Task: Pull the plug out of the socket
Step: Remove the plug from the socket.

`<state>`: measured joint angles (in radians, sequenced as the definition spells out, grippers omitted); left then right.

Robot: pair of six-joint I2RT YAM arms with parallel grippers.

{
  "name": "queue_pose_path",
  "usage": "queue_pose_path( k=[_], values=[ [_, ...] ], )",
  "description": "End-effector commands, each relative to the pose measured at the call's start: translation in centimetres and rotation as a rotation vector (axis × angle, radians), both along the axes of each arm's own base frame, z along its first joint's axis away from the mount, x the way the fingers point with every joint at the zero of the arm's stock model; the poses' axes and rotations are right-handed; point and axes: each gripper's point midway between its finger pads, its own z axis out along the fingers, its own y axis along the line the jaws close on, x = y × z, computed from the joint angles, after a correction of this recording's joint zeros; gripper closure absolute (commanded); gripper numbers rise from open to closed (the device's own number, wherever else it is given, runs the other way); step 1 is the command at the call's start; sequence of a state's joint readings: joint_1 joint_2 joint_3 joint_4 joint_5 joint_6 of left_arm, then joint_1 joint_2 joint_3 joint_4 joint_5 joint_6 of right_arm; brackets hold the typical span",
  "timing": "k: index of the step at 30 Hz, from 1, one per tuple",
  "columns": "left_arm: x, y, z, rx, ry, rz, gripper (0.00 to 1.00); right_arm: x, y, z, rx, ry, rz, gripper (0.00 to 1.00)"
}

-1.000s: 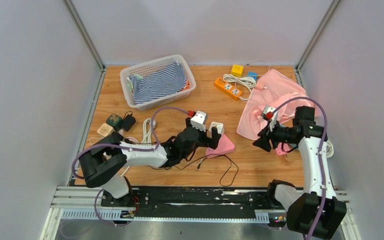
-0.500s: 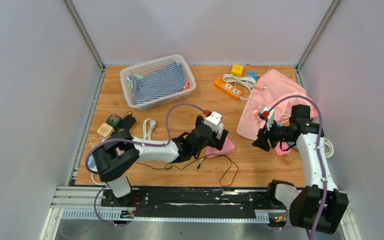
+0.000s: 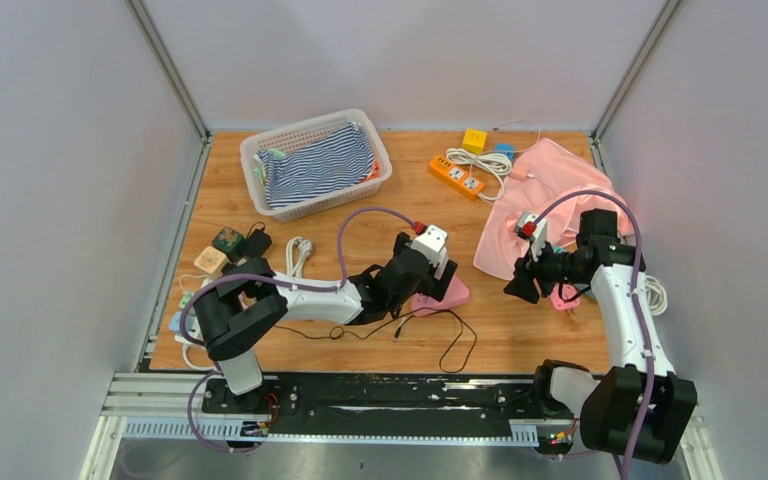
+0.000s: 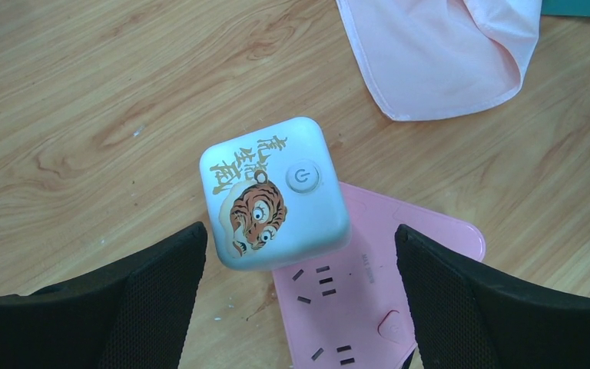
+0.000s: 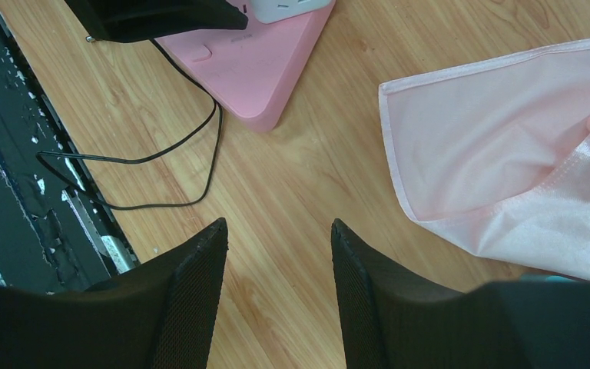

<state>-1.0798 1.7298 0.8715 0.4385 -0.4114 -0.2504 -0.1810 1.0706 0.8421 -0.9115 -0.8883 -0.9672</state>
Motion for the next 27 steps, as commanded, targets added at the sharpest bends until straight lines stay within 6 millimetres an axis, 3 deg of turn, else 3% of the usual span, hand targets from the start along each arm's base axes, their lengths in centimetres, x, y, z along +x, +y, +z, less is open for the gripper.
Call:
queue_pose_path(
  k=[1, 19, 27],
  values=[
    [0.2, -0.7, -0.2, 0.012, -0.006, -0.009, 0.07, -0.5, 0.2, -0.6, -0.006, 0.029, 0.009, 0.46],
    [1.7, -0.4, -1.0, -0.008, 0.012, 0.087, 0.11, -0.6, 0.3, -0.9, -0.007, 0.042, 0.014, 0.46],
    [2.4, -0.4, -1.3, -0.055, 0.036, 0.17, 0.25, -0.6, 0.4, -1.0, -0.009, 0.046, 0.018, 0.46]
  ],
)
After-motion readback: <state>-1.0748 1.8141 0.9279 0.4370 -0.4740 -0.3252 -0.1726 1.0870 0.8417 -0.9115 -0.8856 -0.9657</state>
